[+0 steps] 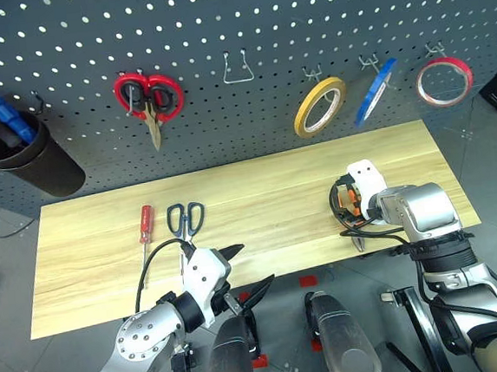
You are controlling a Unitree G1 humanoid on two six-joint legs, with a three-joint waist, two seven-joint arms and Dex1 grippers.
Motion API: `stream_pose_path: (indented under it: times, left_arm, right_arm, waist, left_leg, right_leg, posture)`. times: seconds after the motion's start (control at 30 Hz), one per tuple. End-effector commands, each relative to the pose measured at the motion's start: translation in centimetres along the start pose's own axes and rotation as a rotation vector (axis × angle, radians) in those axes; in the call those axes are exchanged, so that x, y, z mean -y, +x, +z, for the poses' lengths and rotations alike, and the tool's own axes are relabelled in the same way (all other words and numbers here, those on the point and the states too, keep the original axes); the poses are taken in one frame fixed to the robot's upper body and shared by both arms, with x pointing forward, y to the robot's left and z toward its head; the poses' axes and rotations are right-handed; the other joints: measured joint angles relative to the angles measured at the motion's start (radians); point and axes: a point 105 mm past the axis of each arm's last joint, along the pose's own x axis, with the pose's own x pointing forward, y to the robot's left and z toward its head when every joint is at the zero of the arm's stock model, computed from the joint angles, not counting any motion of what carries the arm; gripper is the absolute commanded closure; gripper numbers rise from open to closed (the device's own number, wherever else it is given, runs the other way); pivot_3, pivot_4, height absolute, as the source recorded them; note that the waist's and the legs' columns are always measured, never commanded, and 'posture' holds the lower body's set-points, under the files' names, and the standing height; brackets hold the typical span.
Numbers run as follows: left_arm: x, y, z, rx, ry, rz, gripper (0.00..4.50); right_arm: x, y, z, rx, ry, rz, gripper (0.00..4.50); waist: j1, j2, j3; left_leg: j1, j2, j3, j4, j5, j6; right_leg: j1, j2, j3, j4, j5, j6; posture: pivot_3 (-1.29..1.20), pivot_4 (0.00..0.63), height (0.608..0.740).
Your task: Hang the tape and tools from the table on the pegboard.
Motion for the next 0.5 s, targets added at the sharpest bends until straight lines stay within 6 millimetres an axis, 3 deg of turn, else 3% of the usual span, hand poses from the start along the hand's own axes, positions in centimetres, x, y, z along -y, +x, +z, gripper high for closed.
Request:
stream_pose_path:
  times: [0.03, 0.37, 0.5]
  left_arm:
    - [0.52, -0.26, 1.13, 0.040, 0.016, -0.014, 0.00]
    - [0.52, 0.03, 1.73, 0.060, 0.030, -0.044, 0.00]
    - [0.29, 0.01, 1.70, 0.056, 0.037, -0.045, 0.00]
  right_arm:
    - [0.11, -0.08, 0.81, 0.029, 0.013, -0.010, 0.02]
    - [0.96, 0.70, 1.48, 0.042, 0.023, -0.054, 0.02]
    - [0.60, 0.73, 1.70, 0.048, 0.039, -0.032, 1.26]
  waist:
    - [0.003, 0.000, 0.004]
    - [0.009, -0.001, 0.009]
    - [0.009, -0.001, 0.010]
  left_leg:
    - [0.000, 0.000, 0.000, 0.000, 0.000, 0.000]
    - [0.000, 0.000, 0.000, -0.001, 0.000, -0.001]
    - [0.000, 0.000, 0.000, -0.001, 0.000, -0.001]
  right_leg:
    - [0.000, 0.000, 0.000, 0.000, 0.000, 0.000]
    - [0.000, 0.000, 0.000, 0.000, 0.000, 0.000]
    - [0.000, 0.000, 0.000, 0.000, 0.000, 0.000]
  posture:
    - [-0.12, 0.469, 0.740]
    - [-0.12, 0.468, 0.740]
    - [-0.12, 0.462, 0.740]
